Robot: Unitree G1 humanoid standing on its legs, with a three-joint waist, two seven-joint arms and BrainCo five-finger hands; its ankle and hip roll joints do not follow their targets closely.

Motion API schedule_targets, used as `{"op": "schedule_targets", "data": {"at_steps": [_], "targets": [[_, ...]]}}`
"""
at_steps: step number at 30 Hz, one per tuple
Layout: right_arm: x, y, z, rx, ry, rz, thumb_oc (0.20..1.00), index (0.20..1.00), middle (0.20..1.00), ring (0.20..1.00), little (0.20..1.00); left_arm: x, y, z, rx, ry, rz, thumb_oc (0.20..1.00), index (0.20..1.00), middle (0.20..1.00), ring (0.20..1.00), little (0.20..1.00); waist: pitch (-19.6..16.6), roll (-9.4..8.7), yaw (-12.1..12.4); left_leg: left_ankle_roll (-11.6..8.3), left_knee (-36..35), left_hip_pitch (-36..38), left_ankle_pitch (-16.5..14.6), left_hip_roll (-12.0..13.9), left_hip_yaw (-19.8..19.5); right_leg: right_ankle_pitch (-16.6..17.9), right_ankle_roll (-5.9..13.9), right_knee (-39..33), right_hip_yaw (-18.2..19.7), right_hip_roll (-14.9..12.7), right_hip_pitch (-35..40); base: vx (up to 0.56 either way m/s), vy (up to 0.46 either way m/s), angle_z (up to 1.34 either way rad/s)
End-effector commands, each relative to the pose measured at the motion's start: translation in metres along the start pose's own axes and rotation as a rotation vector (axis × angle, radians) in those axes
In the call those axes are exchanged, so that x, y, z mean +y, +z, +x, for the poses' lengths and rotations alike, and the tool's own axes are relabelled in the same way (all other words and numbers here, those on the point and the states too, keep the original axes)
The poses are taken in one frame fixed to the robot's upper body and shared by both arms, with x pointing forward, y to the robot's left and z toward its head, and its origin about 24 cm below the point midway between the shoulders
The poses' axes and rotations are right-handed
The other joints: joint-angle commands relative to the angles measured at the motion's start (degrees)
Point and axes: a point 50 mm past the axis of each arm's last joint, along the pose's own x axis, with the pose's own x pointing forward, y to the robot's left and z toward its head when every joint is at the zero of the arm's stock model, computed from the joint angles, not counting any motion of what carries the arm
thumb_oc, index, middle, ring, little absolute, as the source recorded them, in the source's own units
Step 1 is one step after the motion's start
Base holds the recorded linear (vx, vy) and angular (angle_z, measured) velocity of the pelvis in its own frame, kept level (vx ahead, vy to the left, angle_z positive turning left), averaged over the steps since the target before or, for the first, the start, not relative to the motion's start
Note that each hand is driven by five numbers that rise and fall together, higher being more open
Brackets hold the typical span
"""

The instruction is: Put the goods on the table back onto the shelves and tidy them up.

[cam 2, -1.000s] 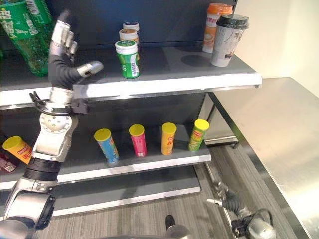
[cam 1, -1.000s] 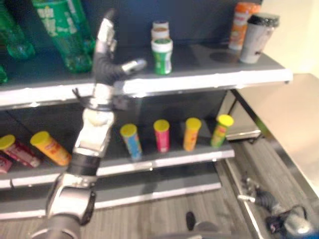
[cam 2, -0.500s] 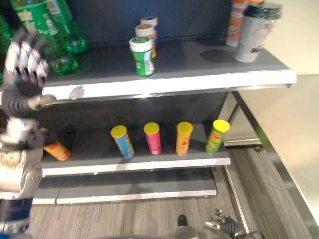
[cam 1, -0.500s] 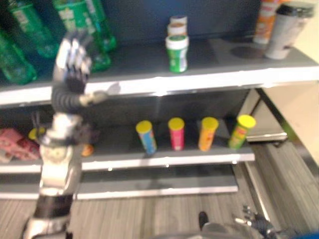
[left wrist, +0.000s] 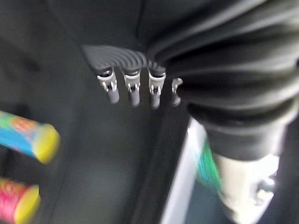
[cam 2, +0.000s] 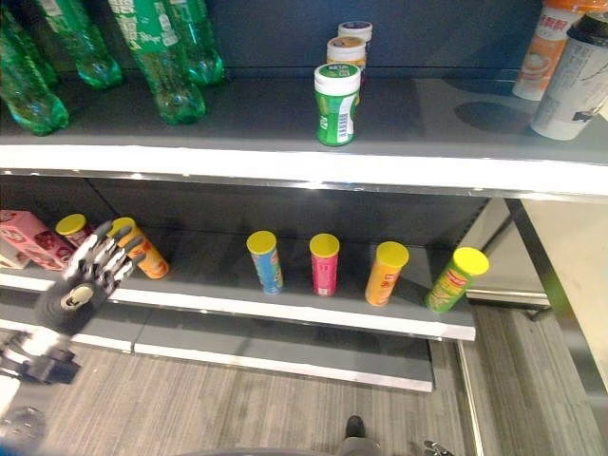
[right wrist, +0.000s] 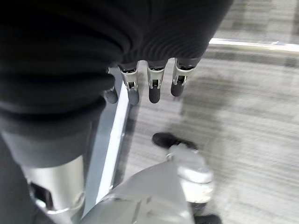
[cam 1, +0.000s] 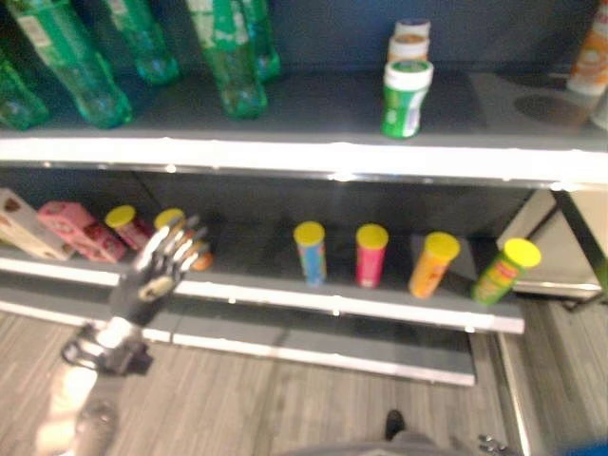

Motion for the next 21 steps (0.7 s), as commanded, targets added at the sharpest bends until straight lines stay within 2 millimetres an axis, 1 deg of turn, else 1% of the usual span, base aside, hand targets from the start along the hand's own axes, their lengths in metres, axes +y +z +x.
{"op": "schedule_targets", "data": {"at_steps": [1,2,3,4,5,6,7,8,9,10,11,12,13,14,15,17,18,19,20,21], "targets": [[-0.019,0.022,0.002,-0.065,-0.079,-0.018,1.0,1.0,1.0,1.0,1.0,0.035,-0.021,-0.021,0.332,0.139,0.342,1.0,1.0,1.0,1.0,1.0,-0.87,-3.56,-0.57,-3.68,0.21,-3.12,4.64,1.69,3.04,-4.88,1.89,1.31,-2.8,-1.41,4.91,-0.02,-0.005,0.03],[-0.02,0.029,0.004,-0.081,-0.091,-0.026,1.0,1.0,1.0,1.0,1.0,0.044,-0.038,-0.031,0.435,0.184,0.402,1.0,1.0,1.0,1.0,1.0,-0.78,-3.54,-0.84,-3.61,0.24,-3.1,4.57,1.7,3.05,-5.03,1.86,1.37,-2.7,-1.33,4.8,0.0,0.0,0.0],[-0.02,0.037,0.005,-0.103,-0.099,-0.03,1.0,1.0,1.0,1.0,1.0,0.051,-0.061,-0.042,0.533,0.261,0.403,1.0,1.0,1.0,1.0,1.0,-0.86,-3.6,-1.1,-3.53,0.3,-3.36,4.67,1.69,2.97,-5.03,1.73,1.53,-2.48,-1.3,4.43,-0.01,-0.008,-0.03],[-0.016,0.042,0.009,-0.108,-0.099,-0.031,1.0,1.0,1.0,1.0,1.0,0.055,-0.09,-0.05,0.657,0.366,0.402,1.0,1.0,1.0,1.0,1.0,-0.76,-3.66,-1.53,-3.41,0.47,-3.32,4.38,1.66,2.77,-5.34,1.58,1.75,-2.04,-1.19,4.35,0.0,0.0,0.0],[-0.012,0.047,0.012,-0.112,-0.1,-0.036,1.0,1.0,1.0,1.0,1.0,0.053,-0.108,-0.055,0.74,0.391,0.481,1.0,1.0,1.0,1.0,1.0,-0.81,-3.71,-1.94,-3.21,0.59,-3.58,4.24,1.7,2.64,-5.59,1.4,2.06,-1.46,-1.09,3.83,-0.02,0.014,0.04],[-0.009,0.054,0.015,-0.136,-0.111,-0.036,1.0,1.0,1.0,1.0,1.0,0.047,-0.12,-0.052,0.792,0.389,0.555,1.0,1.0,1.0,1.0,1.0,-0.42,-3.95,-2.12,-3.17,1.23,-4.06,4.43,1.68,1.92,-5.68,1.26,2.41,-0.72,-1.09,3.25,0.0,0.0,0.0],[-0.007,0.059,0.016,-0.147,-0.111,-0.034,1.0,1.0,1.0,1.0,1.0,0.041,-0.13,-0.049,0.806,0.411,0.512,1.0,1.0,1.0,1.0,1.0,-0.17,-4.2,-2.25,-3.05,1.85,-4.41,3.6,1.24,0.52,-5.74,1.12,2.72,0.02,-1.12,2.83,-0.05,0.019,-0.14],[-0.005,0.062,0.018,-0.152,-0.112,-0.028,1.0,1.0,1.0,1.0,1.0,0.035,-0.134,-0.041,0.794,0.415,0.474,1.0,1.0,1.0,1.0,1.0,0.08,-4.53,-2.36,-2.8,3.76,-5.55,2.09,0.67,-1.17,-5.75,1.01,3.19,0.93,-1.24,2.03,-0.08,0.036,-0.2],[-0.004,0.069,0.02,-0.165,-0.11,-0.035,1.0,1.0,1.0,1.0,1.0,0.028,-0.137,-0.032,0.783,0.415,0.466,1.0,1.0,1.0,1.0,1.0,0.59,-5.06,-2.27,-2.58,7.26,-7.29,-0.12,-0.17,-3.39,-5.68,0.8,4.18,2.01,-1.49,0.5,-0.16,0.122,-0.27],[-0.001,0.079,0.022,-0.185,-0.107,-0.042,1.0,1.0,1.0,1.0,1.0,0.015,-0.142,-0.014,0.798,0.349,0.536,1.0,1.0,1.0,1.0,1.0,1.29,-5.59,-2.56,-3.09,11.58,-9.2,-2.06,-0.84,-7.56,-5.21,0.75,4.98,4.24,-1.74,-2.04,-0.14,0.117,-0.49],[-0.001,0.079,0.022,-0.185,-0.107,-0.042,1.0,1.0,1.0,1.0,1.0,0.015,-0.142,-0.014,0.798,0.349,0.537,1.0,1.0,1.0,1.0,1.0,1.15,-5.62,-2.6,-3.07,11.56,-9.39,-1.97,-0.89,-7.6,-5.17,0.76,4.98,4.21,-1.79,-2.21,-0.1,0.174,-0.66],[0.0,0.083,0.023,-0.201,-0.108,-0.038,1.0,1.0,1.0,1.0,1.0,0.008,-0.142,-0.004,0.787,0.294,0.583,1.0,1.0,1.0,1.0,1.0,1.23,-5.76,-2.92,-3.74,12.78,-9.53,-1.93,-0.67,-9.25,-4.57,1.17,5.0,5.53,-1.82,-3.11,0.01,0.172,-0.76],[0.002,0.088,0.024,-0.213,-0.106,-0.041,1.0,1.0,1.0,1.0,1.0,0.001,-0.144,0.001,0.791,0.246,0.62,1.0,1.0,1.0,1.0,1.0,0.8,-5.83,-3.54,-4.02,11.69,-8.8,-2.59,0.09,-10.37,-4.03,1.8,5.21,7.2,-2.11,-4.25,0.01,0.172,-0.57],[0.002,0.088,0.024,-0.213,-0.105,-0.041,1.0,1.0,1.0,1.0,1.0,0.001,-0.144,0.001,0.791,0.246,0.62,1.0,1.0,1.0,1.0,1.0,0.66,-5.88,-3.58,-4.0,11.61,-8.94,-2.47,0.02,-10.39,-4.0,1.81,5.2,7.19,-2.18,-4.42,0.05,0.28,-0.55],[0.007,0.087,0.024,-0.219,-0.09,-0.026,1.0,1.0,1.0,1.0,1.0,-0.006,-0.145,0.009,0.811,0.18,0.688,1.0,1.0,1.0,1.0,1.0,-0.53,-5.61,-4.38,-3.42,7.98,-7.06,-3.95,0.56,-11.84,-3.38,3.03,4.9,9.65,-2.87,-5.73,0.05,0.326,-0.56],[0.007,0.083,0.022,-0.219,-0.09,-0.015,1.0,1.0,1.0,1.0,1.0,-0.013,-0.143,0.022,0.814,0.101,0.773,1.0,1.0,1.0,1.0,1.0,-0.81,-5.56,-5.9,-2.53,5.99,-6.19,-3.92,0.11,-9.73,-2.15,4.46,4.72,10.73,-4.41,-6.44,0.01,0.493,-0.62],[0.011,0.081,0.023,-0.208,-0.087,-0.024,1.0,1.0,1.0,1.0,1.0,-0.018,-0.139,0.033,0.814,0.041,0.876,1.0,1.0,1.0,1.0,1.0,-0.6,-6.02,-7.14,-1.39,1.47,-3.85,-3.29,-1.78,-6.67,1.72,6.61,5.17,13.57,-5.19,-8.85,-0.09,0.475,-0.57],[0.014,0.082,0.024,-0.206,-0.078,-0.034,1.0,1.0,1.0,1.0,1.0,-0.018,-0.133,0.04,0.796,0.032,0.91,1.0,1.0,1.0,1.0,1.0,-0.55,-6.59,-7.51,-1.0,0.26,-3.74,-2.76,-2.4,-5.42,4.49,7.69,5.47,14.98,-5.26,-10.7,-0.16,0.386,-0.9],[0.018,0.084,0.026,-0.206,-0.067,-0.042,1.0,1.0,1.0,1.0,1.0,-0.016,-0.126,0.047,0.779,0.034,0.951,1.0,1.0,1.0,1.0,1.0,-0.07,-7.32,-8.04,-0.94,0.21,-4.12,-2.71,-2.42,-3.99,8.3,8.58,6.16,15.64,-5.11,-12.77,-0.19,0.155,-1.74],[0.023,0.086,0.027,-0.215,-0.053,-0.044,1.0,1.0,1.0,1.0,1.0,-0.014,-0.118,0.053,0.763,0.044,0.977,1.0,1.0,1.0,1.0,1.0,0.26,-7.5,-8.08,-0.78,0.21,-4.68,-2.15,-1.86,-2.49,8.67,8.59,6.28,14.26,-4.99,-13.97,-0.22,0.147,-1.79]]}}
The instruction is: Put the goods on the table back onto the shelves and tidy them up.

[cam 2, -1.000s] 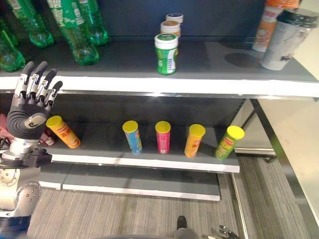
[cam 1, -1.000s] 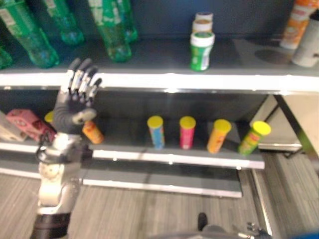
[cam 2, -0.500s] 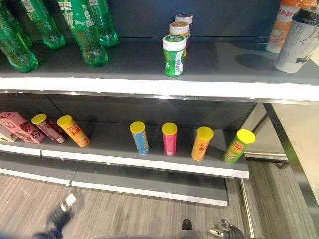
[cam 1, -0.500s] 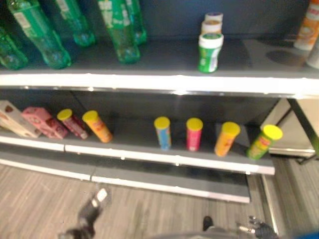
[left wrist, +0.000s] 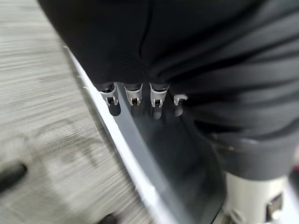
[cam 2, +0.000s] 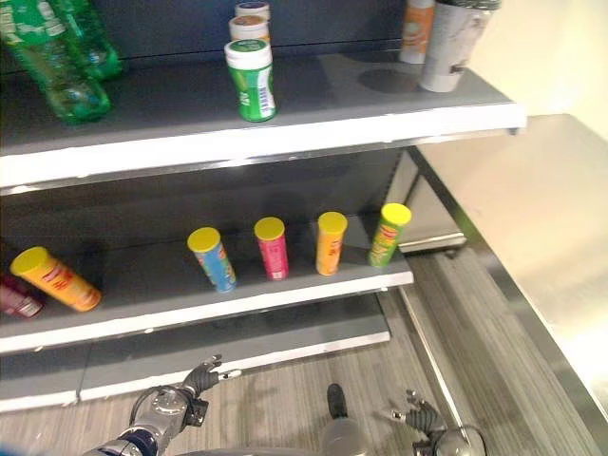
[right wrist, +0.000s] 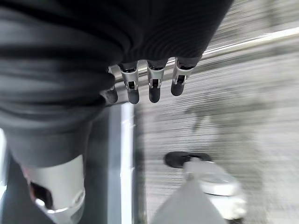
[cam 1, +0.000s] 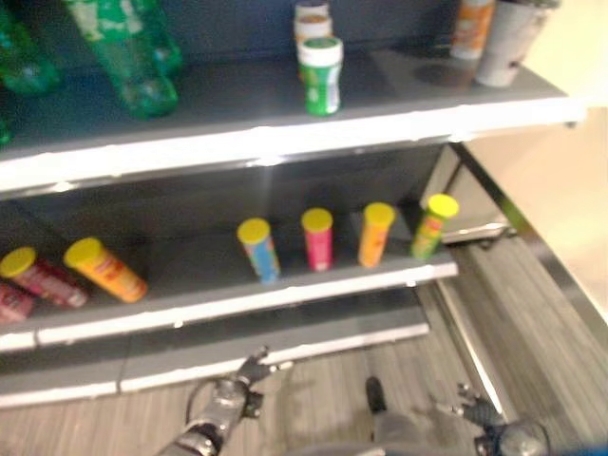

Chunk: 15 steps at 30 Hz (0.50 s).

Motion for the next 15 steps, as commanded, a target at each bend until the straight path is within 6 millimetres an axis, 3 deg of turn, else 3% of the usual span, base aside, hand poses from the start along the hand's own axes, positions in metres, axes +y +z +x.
{"op": "schedule_targets", "data": {"at_steps": [1,6,8,9,12,15], "targets": [[0.001,0.027,0.008,-0.075,0.014,-0.029,1.0,1.0,1.0,1.0,1.0,0.031,0.004,-0.002,-0.007,0.097,0.051,1.0,1.0,1.0,1.0,1.0,1.34,1.51,0.24,-4.58,-0.15,-1.93,1.35,6.27,-2.84,-7.48,4.01,6.29,-8.98,-3.51,1.77,-0.23,0.144,-1.42],[0.006,0.016,0.002,-0.067,0.022,-0.046,1.0,1.0,1.0,1.0,1.0,0.045,-0.001,-0.005,0.019,0.147,0.037,1.0,1.0,1.0,1.0,1.0,1.76,0.09,1.74,-3.55,-0.15,-4.39,3.0,7.99,2.17,-13.87,1.06,12.86,-19.61,-4.57,4.28,-0.22,0.125,-1.02],[0.005,0.012,0.0,-0.058,0.018,-0.051,1.0,1.0,1.0,1.0,1.0,0.047,-0.013,-0.008,0.054,0.156,0.02,1.0,1.0,1.0,1.0,1.0,1.2,-0.52,2.88,-3.01,-0.15,-4.57,3.17,8.34,4.7,-15.07,0.55,15.69,-22.63,-5.67,6.18,-0.14,0.065,-1.04],[0.004,0.011,-0.001,-0.057,0.014,-0.048,1.0,1.0,1.0,1.0,1.0,0.046,-0.018,-0.009,0.07,0.156,0.015,1.0,1.0,1.0,1.0,1.0,0.81,-0.61,3.26,-3.09,-0.15,-3.98,1.93,8.4,4.96,-16.04,1.28,17.05,-23.13,-6.09,7.43,-0.07,0.054,-1.14],[0.001,0.008,-0.003,-0.056,0.006,-0.042,1.0,1.0,1.0,1.0,1.0,0.044,-0.032,-0.013,0.115,0.147,0.004,1.0,1.0,1.0,1.0,1.0,-0.07,-1.43,3.96,-2.69,-0.15,-4.05,2.22,8.56,7.19,-15.13,1.74,18.48,-24.83,-7.37,9.59,-0.09,0.007,-1.22],[-0.003,0.0,-0.006,-0.034,-0.019,-0.002,1.0,1.0,1.0,1.0,1.0,0.039,-0.058,-0.022,0.195,0.137,-0.011,1.0,1.0,1.0,1.0,1.0,-2.61,-4.11,5.37,-2.43,-0.15,-4.57,2.96,9.03,12.01,-6.46,4.01,17.12,-26.0,-9.59,14.35,-0.17,-0.104,-0.68]]}}
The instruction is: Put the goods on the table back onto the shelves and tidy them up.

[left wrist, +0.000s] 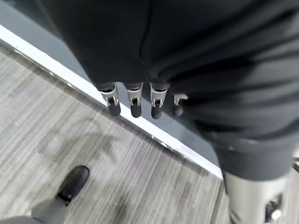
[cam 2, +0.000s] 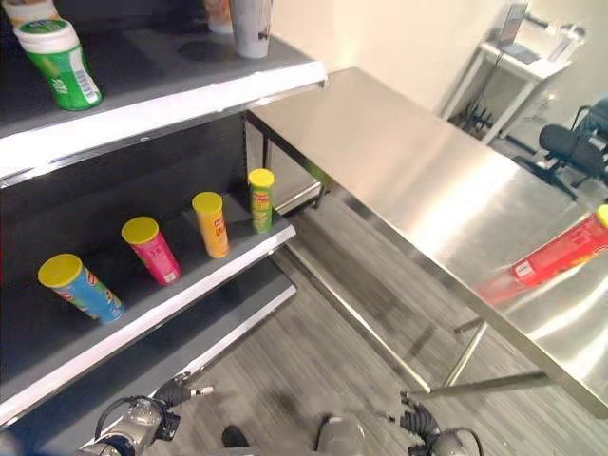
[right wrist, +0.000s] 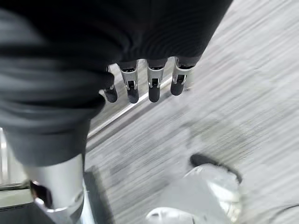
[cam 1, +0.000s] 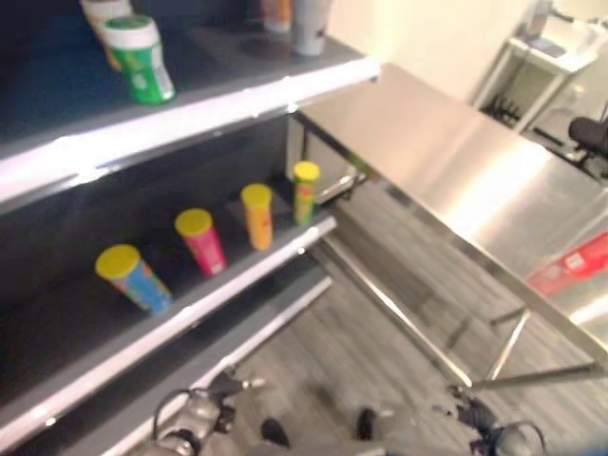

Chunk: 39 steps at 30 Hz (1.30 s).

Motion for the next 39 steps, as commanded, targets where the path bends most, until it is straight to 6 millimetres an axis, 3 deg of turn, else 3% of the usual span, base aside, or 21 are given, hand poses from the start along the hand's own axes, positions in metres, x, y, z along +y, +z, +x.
{"op": "schedule_targets", "data": {"at_steps": [1,2,3,5,6,8,9,10,12,17,18,20,22,23,24,27,29,30,32,36,39], "targets": [[-0.011,0.012,0.001,-0.056,-0.046,0.019,1.0,1.0,1.0,1.0,1.0,0.008,-0.01,-0.002,0.028,0.01,0.036,1.0,1.0,1.0,1.0,1.0,-2.72,-2.96,-0.58,-9.0,-1.87,3.25,-0.4,2.32,-3.0,9.39,0.09,-6.84,0.41,-0.92,5.98,-0.09,-0.096,-1.01],[-0.011,0.012,0.001,-0.056,-0.046,0.019,1.0,1.0,1.0,1.0,1.0,0.008,-0.01,-0.002,0.028,0.01,0.037,1.0,1.0,1.0,1.0,1.0,-2.72,-2.96,-0.56,-9.01,-1.87,3.26,-0.4,2.32,-2.98,9.41,0.09,-6.86,0.42,-0.92,5.99,-0.17,-0.166,-0.55],[-0.009,0.004,0.001,-0.021,-0.047,0.028,1.0,1.0,1.0,1.0,1.0,0.009,-0.012,-0.003,0.03,0.017,0.033,1.0,1.0,1.0,1.0,1.0,-3.43,-4.23,0.36,-9.4,-1.77,2.21,0.65,3.28,-1.66,12.31,0.44,-8.93,0.17,-0.92,7.77,-0.17,-0.166,-0.38],[-0.006,-0.009,0.0,0.035,-0.043,0.039,1.0,1.0,1.0,1.0,1.0,0.01,-0.013,-0.004,0.026,0.026,0.023,1.0,1.0,1.0,1.0,1.0,-3.84,-5.07,1.28,-9.83,-1.58,1.41,1.46,4.13,-1.08,13.78,0.44,-10.54,0.37,-0.52,8.65,-0.26,-0.224,-0.45],[0.0,-0.02,0.001,0.094,-0.025,0.045,1.0,1.0,1.0,1.0,1.0,0.011,-0.01,-0.003,0.011,0.034,0.011,1.0,1.0,1.0,1.0,1.0,-3.91,-5.61,2.53,-10.23,-1.2,0.16,2.86,5.31,-0.76,13.85,0.44,-11.84,0.13,-0.43,9.82,-0.22,-0.182,-0.48],[0.004,-0.021,0.002,0.107,-0.017,0.045,1.0,1.0,1.0,1.0,1.0,0.013,-0.008,-0.003,0.001,0.04,0.003,1.0,1.0,1.0,1.0,1.0,-3.87,-5.85,3.34,-10.55,-0.99,-0.46,3.68,6.19,-0.17,13.63,0.44,-12.54,-0.28,-0.4,10.27,-0.23,-0.192,-0.16],[0.009,-0.019,0.004,0.107,-0.001,0.04,1.0,1.0,1.0,1.0,1.0,0.014,-0.006,-0.003,-0.007,0.049,-0.015,1.0,1.0,1.0,1.0,1.0,-3.54,-6.2,4.97,-11.22,-0.62,-1.52,5.43,7.63,0.56,10.92,0.44,-14.14,-1.39,-0.66,10.81,-0.22,-0.184,-0.09],[0.009,-0.018,0.005,0.106,-0.001,0.041,1.0,1.0,1.0,1.0,1.0,0.014,-0.006,-0.003,-0.007,0.049,-0.015,1.0,1.0,1.0,1.0,1.0,-3.5,-6.21,5.02,-11.27,-0.64,-1.47,5.5,7.67,0.59,10.89,0.44,-14.14,-1.36,-0.63,10.84,-0.19,-0.172,-0.26],[0.01,-0.012,0.008,0.096,0.001,0.039,1.0,1.0,1.0,1.0,1.0,0.013,-0.011,-0.004,0.006,0.055,-0.041,1.0,1.0,1.0,1.0,1.0,-3.28,-5.54,6.41,-12.14,-0.48,-1.33,6.83,9.47,1.42,6.63,-0.13,-15.78,-2.54,-0.24,11.06,-0.12,-0.141,-0.35],[-0.004,0.029,0.015,-0.055,-0.033,0.007,1.0,1.0,1.0,1.0,1.0,0.005,-0.034,-0.01,0.073,0.054,-0.101,1.0,1.0,1.0,1.0,1.0,-1.86,-1.96,8.54,-15.95,2.15,-0.07,10.79,17.18,4.05,-4.58,-3.23,-20.46,-5.91,3.44,12.57,-0.11,-0.238,-0.51],[-0.005,0.028,0.015,-0.054,-0.033,0.006,1.0,1.0,1.0,1.0,1.0,0.005,-0.035,-0.01,0.073,0.053,-0.102,1.0,1.0,1.0,1.0,1.0,-1.78,-1.74,8.63,-16.16,2.2,0.09,10.93,17.52,4.09,-4.71,-3.43,-20.47,-5.83,3.75,12.7,-0.04,-0.305,-0.33],[-0.013,0.035,0.01,-0.109,-0.052,-0.018,1.0,1.0,1.0,1.0,1.0,-0.002,-0.042,-0.012,0.094,0.037,-0.101,1.0,1.0,1.0,1.0,1.0,-0.11,0.52,8.4,-18.66,4.03,-0.27,15.81,22.06,1.74,-9.42,-6.3,-22.1,-4.31,8.88,14.5,-0.02,-0.389,-0.4],[-0.023,0.03,0.004,-0.112,-0.081,-0.021,1.0,1.0,1.0,1.0,1.0,-0.009,-0.042,-0.012,0.095,0.029,-0.116,1.0,1.0,1.0,1.0,1.0,1.39,2.03,7.51,-19.33,5.2,-0.52,18.02,24.1,-2.16,-11.19,-8.01,-22.72,-3.06,12.2,15.52,-0.05,-0.342,-0.18],[-0.031,0.025,0.001,-0.1,-0.112,-0.023,1.0,1.0,1.0,1.0,1.0,-0.017,-0.037,-0.01,0.076,0.014,-0.134,1.0,1.0,1.0,1.0,1.0,2.41,2.89,7.19,-19.18,6.41,-1.71,19.31,23.58,-7.67,-12.35,-9.09,-23.01,-1.69,13.71,15.96,-0.09,-0.301,-0.15],[-0.036,0.023,0.0,-0.091,-0.131,-0.021,1.0,1.0,1.0,1.0,1.0,-0.02,-0.035,-0.01,0.071,0.008,-0.14,1.0,1.0,1.0,1.0,1.0,2.82,3.17,6.72,-19.08,7.4,-3.01,19.46,22.91,-9.99,-12.53,-9.53,-23.01,-1.41,13.95,15.96,-0.06,-0.199,-0.15],[-0.041,0.018,-0.002,-0.069,-0.154,-0.012,1.0,1.0,1.0,1.0,1.0,-0.026,-0.035,-0.01,0.072,-0.008,-0.147,1.0,1.0,1.0,1.0,1.0,3.07,3.04,5.9,-18.25,8.62,-4.26,17.62,20.59,-9.61,-12.46,-9.75,-23.01,-0.81,13.76,15.58,-0.08,-0.135,-0.2],[-0.053,0.014,-0.005,-0.051,-0.207,0.005,1.0,1.0,1.0,1.0,1.0,-0.028,-0.034,-0.01,0.069,-0.015,-0.134,1.0,1.0,1.0,1.0,1.0,2.87,1.82,4.42,-15.48,12.88,-6.91,10.81,15.4,-0.36,-11.69,-9.8,-23.01,-1.13,13.15,15.34,-0.1,-0.134,-0.06],[-0.053,0.014,-0.005,-0.051,-0.208,0.005,1.0,1.0,1.0,1.0,1.0,-0.028,-0.034,-0.01,0.068,-0.016,-0.134,1.0,1.0,1.0,1.0,1.0,2.83,1.79,4.55,-15.32,13.06,-6.93,10.47,15.34,-0.17,-11.66,-9.68,-23.01,-1.0,13.0,15.27,-0.06,-0.054,-0.02],[-0.064,0.013,-0.009,-0.05,-0.265,0.026,1.0,1.0,1.0,1.0,1.0,-0.03,-0.029,-0.009,0.05,-0.023,-0.128,1.0,1.0,1.0,1.0,1.0,2.14,2.32,3.46,-13.89,12.75,-5.71,7.42,13.46,6.12,-11.83,-9.08,-22.75,-1.53,13.59,15.66,0.03,0.061,-0.12],[-0.076,0.01,-0.012,-0.058,-0.352,0.14,1.0,1.0,1.0,1.0,1.0,-0.028,-0.019,-0.006,0.029,-0.013,-0.129,1.0,1.0,1.0,1.0,1.0,1.8,2.19,2.61,-13.94,10.75,-5.37,7.81,11.97,4.29,-11.73,-8.46,-20.86,-1.74,12.49,15.69,0.09,0.111,-0.1],[-0.098,0.013,-0.021,-0.114,-0.474,0.288,1.0,1.0,1.0,1.0,1.0,-0.023,-0.015,-0.004,0.015,0.014,-0.18,1.0,1.0,1.0,1.0,1.0,0.69,2.49,1.1,-12.3,5.24,-1.51,7.21,8.73,5.17,-12.01,-6.92,-14.21,-2.29,9.98,14.01,0.13,0.241,-0.07]]}}
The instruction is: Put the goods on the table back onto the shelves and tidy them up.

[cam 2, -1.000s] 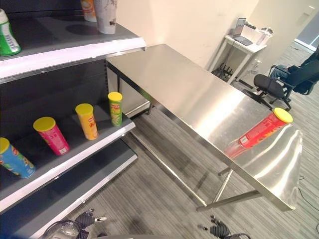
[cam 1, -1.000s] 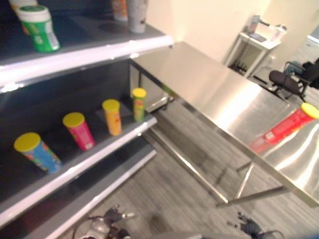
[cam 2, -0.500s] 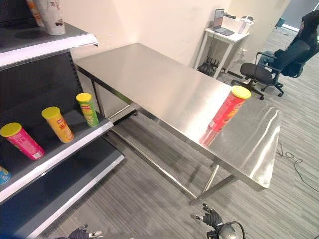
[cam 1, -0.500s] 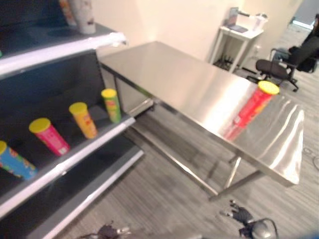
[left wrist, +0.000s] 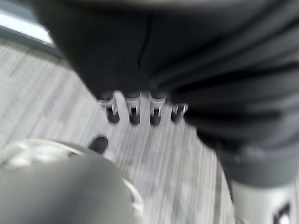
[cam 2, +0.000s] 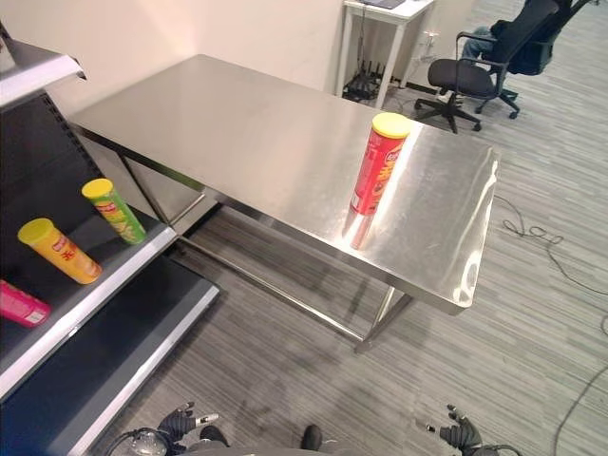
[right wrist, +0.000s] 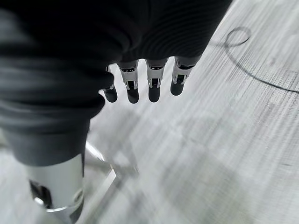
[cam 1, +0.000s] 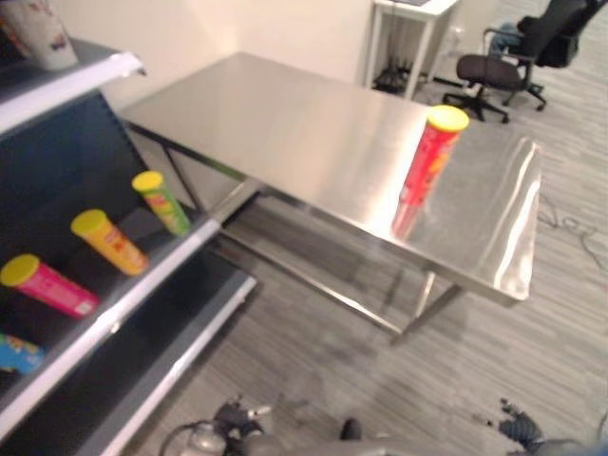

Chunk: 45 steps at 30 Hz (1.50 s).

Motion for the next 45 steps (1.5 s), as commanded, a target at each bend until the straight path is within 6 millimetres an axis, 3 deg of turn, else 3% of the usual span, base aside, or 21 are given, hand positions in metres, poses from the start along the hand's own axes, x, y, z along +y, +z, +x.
{"op": "schedule_targets", "data": {"at_steps": [1,2,4,5,6,7,10,13,16,17,18,19,20,25,26,28,31,36,45], "targets": [[-0.049,0.034,0.0,-0.165,-0.229,0.252,1.0,1.0,1.0,1.0,1.0,0.012,0.017,0.002,-0.072,0.051,-0.067,1.0,1.0,1.0,1.0,1.0,-1.46,0.06,-1.69,1.79,2.77,-2.21,-4.18,-2.56,-0.9,-3.44,8.98,16.97,-4.02,-9.5,0.28,0.07,0.26,-0.08],[-0.05,0.034,-0.001,-0.165,-0.232,0.254,1.0,1.0,1.0,1.0,1.0,0.012,0.018,0.002,-0.074,0.049,-0.065,1.0,1.0,1.0,1.0,1.0,-1.41,0.07,-1.59,1.98,2.61,-2.21,-4.26,-2.83,-0.89,-3.71,9.17,17.67,-3.95,-9.83,-0.08,0.05,0.238,-0.04],[-0.077,0.048,-0.007,-0.249,-0.339,0.355,1.0,1.0,1.0,1.0,1.0,0.015,0.025,0.003,-0.096,0.061,-0.059,1.0,1.0,1.0,1.0,1.0,-0.16,0.04,-3.62,3.01,1.49,-1.01,-4.98,-4.31,-3.08,-1.72,10.62,26.07,-0.9,-10.94,-4.59,0.01,0.137,0.15],[-0.078,0.048,-0.007,-0.251,-0.341,0.357,1.0,1.0,1.0,1.0,1.0,0.015,0.026,0.003,-0.099,0.059,-0.059,1.0,1.0,1.0,1.0,1.0,-0.15,0.04,-3.56,3.21,1.32,-1.11,-5.03,-4.65,-3.09,-2.01,10.81,26.85,-0.77,-11.33,-5.1,0.05,0.151,0.38],[-0.115,0.067,-0.02,-0.374,-0.477,0.43,1.0,1.0,1.0,1.0,1.0,0.016,0.023,0.003,-0.088,0.064,-0.057,1.0,1.0,1.0,1.0,1.0,-0.07,-0.05,-4.99,4.38,-0.23,0.28,-6.18,-6.34,-5.29,-1.49,11.83,31.3,3.51,-11.11,-8.31,0.07,0.101,0.45],[-0.124,0.076,-0.026,-0.431,-0.517,0.437,1.0,1.0,1.0,1.0,1.0,0.016,0.021,0.003,-0.079,0.061,-0.057,1.0,1.0,1.0,1.0,1.0,-0.4,-0.18,-5.17,4.55,-0.8,0.71,-6.46,-6.91,-6.13,-1.72,11.58,30.63,4.55,-11.18,-8.57,0.1,0.082,0.39],[-0.161,0.119,-0.059,-0.677,-0.656,0.425,1.0,1.0,1.0,1.0,1.0,0.013,0.019,0.003,-0.069,0.044,-0.028,1.0,1.0,1.0,1.0,1.0,-1.93,0.55,-5.52,3.96,-2.42,0.69,-7.92,-7.27,-9.82,-2.09,11.41,22.35,6.01,-13.95,-10.02,0.11,-0.086,0.69],[-0.192,0.158,-0.094,-0.877,-0.781,0.377,1.0,1.0,1.0,1.0,1.0,0.005,0.012,0.003,-0.044,0.012,0.017,1.0,1.0,1.0,1.0,1.0,-3.54,1.09,-6.5,3.44,-2.71,0.54,-8.58,-7.78,-13.34,3.91,12.35,7.95,7.66,-16.07,-11.06,0.12,-0.122,0.73],[-0.198,0.191,-0.124,-1.05,-0.84,0.31,1.0,1.0,1.0,1.0,1.0,0.005,0.004,0.001,-0.018,0.005,0.055,1.0,1.0,1.0,1.0,1.0,-4.08,0.0,-6.48,2.87,-2.58,2.13,-9.74,-8.07,-15.4,7.52,13.64,5.0,9.69,-16.68,-11.82,0.18,-0.119,0.85],[-0.204,0.204,-0.145,-1.153,-0.865,0.292,1.0,1.0,1.0,1.0,1.0,0.008,0.001,0.001,-0.013,0.011,0.059,1.0,1.0,1.0,1.0,1.0,-4.67,-1.23,-6.22,2.46,-2.44,2.59,-9.77,-8.43,-16.09,8.6,13.97,4.72,10.07,-16.71,-11.13,0.13,-0.114,1.08],[-0.204,0.203,-0.145,-1.152,-0.866,0.293,1.0,1.0,1.0,1.0,1.0,0.008,0.001,0.001,-0.013,0.01,0.06,1.0,1.0,1.0,1.0,1.0,-4.66,-1.29,-6.2,2.49,-2.43,2.61,-9.77,-8.51,-16.17,8.63,14.02,4.61,9.99,-16.8,-11.01,0.14,-0.172,1.27],[-0.211,0.218,-0.169,-1.279,-0.894,0.294,1.0,1.0,1.0,1.0,1.0,0.009,-0.003,-0.001,-0.007,0.008,0.063,1.0,1.0,1.0,1.0,1.0,-5.26,-2.32,-5.0,2.22,-2.05,2.85,-10.19,-8.7,-17.18,8.62,14.39,4.07,8.8,-16.92,-9.48,0.07,-0.096,0.77],[-0.211,0.218,-0.169,-1.279,-0.895,0.294,1.0,1.0,1.0,1.0,1.0,0.008,-0.003,-0.001,-0.007,0.007,0.064,1.0,1.0,1.0,1.0,1.0,-5.26,-2.32,-5.09,2.22,-2.0,2.78,-10.16,-8.75,-17.37,8.69,14.4,3.85,8.58,-16.99,-9.28,0.1,-0.162,0.62],[-0.224,0.257,-0.208,-1.449,-0.851,0.184,1.0,1.0,1.0,1.0,1.0,0.004,-0.022,-0.005,0.034,-0.022,0.045,1.0,1.0,1.0,1.0,1.0,-7.04,-3.1,-3.09,0.33,-0.56,1.9,-9.41,-6.54,-17.67,7.05,13.97,1.41,2.73,-15.38,-5.36,0.06,-0.16,0.32],[-0.225,0.269,-0.217,-1.507,-0.796,0.185,1.0,1.0,1.0,1.0,1.0,0.0,-0.026,-0.007,0.041,-0.039,0.046,1.0,1.0,1.0,1.0,1.0,-7.19,-2.97,-2.63,-0.46,0.29,1.52,-9.1,-5.28,-17.64,5.64,13.15,1.37,1.6,-14.53,-4.54,0.03,-0.128,0.15],[-0.226,0.274,-0.225,-1.585,-0.747,0.247,1.0,1.0,1.0,1.0,1.0,-0.005,-0.032,-0.008,0.06,-0.055,0.029,1.0,1.0,1.0,1.0,1.0,-7.32,-2.6,-2.28,-0.97,0.95,1.41,-8.94,-4.26,-17.66,4.54,12.34,1.38,0.64,-13.68,-3.8,0.05,-0.12,0.09],[-0.22,0.286,-0.225,-1.608,-0.635,0.223,1.0,1.0,1.0,1.0,1.0,-0.008,-0.038,-0.01,0.075,-0.068,0.016,1.0,1.0,1.0,1.0,1.0,-7.34,-2.18,-1.79,-1.66,1.37,1.44,-8.39,-3.21,-17.62,3.5,11.57,1.28,-0.52,-12.7,-2.56,0.04,-0.075,0.07],[-0.195,0.313,-0.223,-1.598,-0.367,0.062,1.0,1.0,1.0,1.0,1.0,-0.013,-0.047,-0.014,0.099,-0.098,0.003,1.0,1.0,1.0,1.0,1.0,-7.18,-1.8,-1.59,-2.12,1.43,2.22,-7.92,-2.71,-16.92,2.87,10.85,1.69,-1.12,-12.21,-1.69,0.01,-0.017,0.07],[-0.177,0.306,-0.208,-1.41,-0.17,-0.191,1.0,1.0,1.0,1.0,1.0,-0.016,-0.055,-0.016,0.117,-0.132,0.007,1.0,1.0,1.0,1.0,1.0,-6.89,-1.16,-2.82,-1.83,0.48,3.19,-7.98,-3.77,-15.55,3.68,11.16,2.44,-0.44,-12.91,-2.49,0.0,0.019,-0.02]]}}
